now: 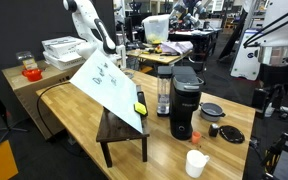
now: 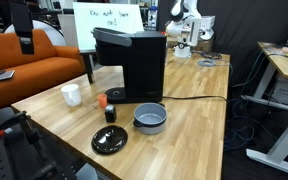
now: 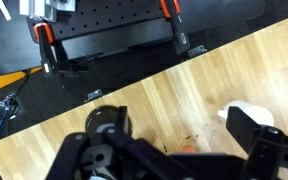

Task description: Place the lid on the small pot

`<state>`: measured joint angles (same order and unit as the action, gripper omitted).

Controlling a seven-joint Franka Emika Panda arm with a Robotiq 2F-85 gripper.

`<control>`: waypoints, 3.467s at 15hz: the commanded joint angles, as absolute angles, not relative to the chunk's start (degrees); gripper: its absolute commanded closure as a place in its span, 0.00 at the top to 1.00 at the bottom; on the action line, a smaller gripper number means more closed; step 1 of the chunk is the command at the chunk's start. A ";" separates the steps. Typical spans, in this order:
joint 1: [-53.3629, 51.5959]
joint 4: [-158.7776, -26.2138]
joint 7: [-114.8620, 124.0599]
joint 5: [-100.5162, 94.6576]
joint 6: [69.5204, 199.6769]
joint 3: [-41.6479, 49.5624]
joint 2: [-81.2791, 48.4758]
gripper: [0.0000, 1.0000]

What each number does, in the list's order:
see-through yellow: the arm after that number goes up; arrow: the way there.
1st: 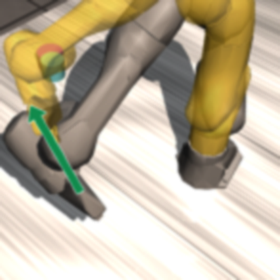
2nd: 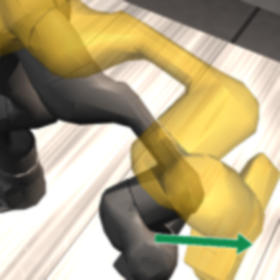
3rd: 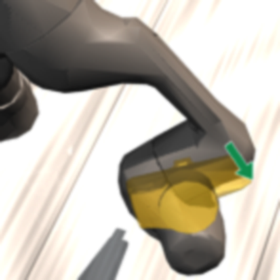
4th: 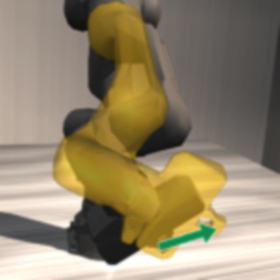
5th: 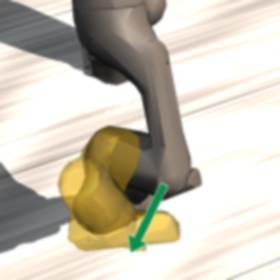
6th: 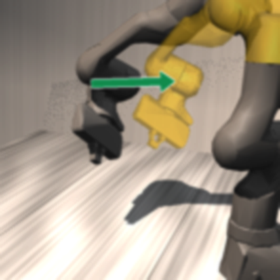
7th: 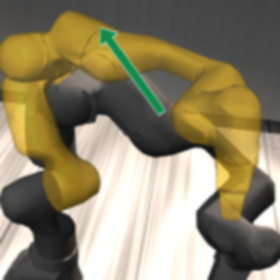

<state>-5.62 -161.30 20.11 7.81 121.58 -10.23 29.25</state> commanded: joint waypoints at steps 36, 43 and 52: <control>0.61 -159.79 25.26 -3.12 135.81 -5.96 10.53 1.00; 2.40 -160.02 32.52 -7.80 152.03 -1.90 -3.81 1.00; -0.02 -159.38 30.04 -4.10 154.73 2.34 -8.54 1.00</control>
<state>1.91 -159.47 30.59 -4.85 154.90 0.59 -8.56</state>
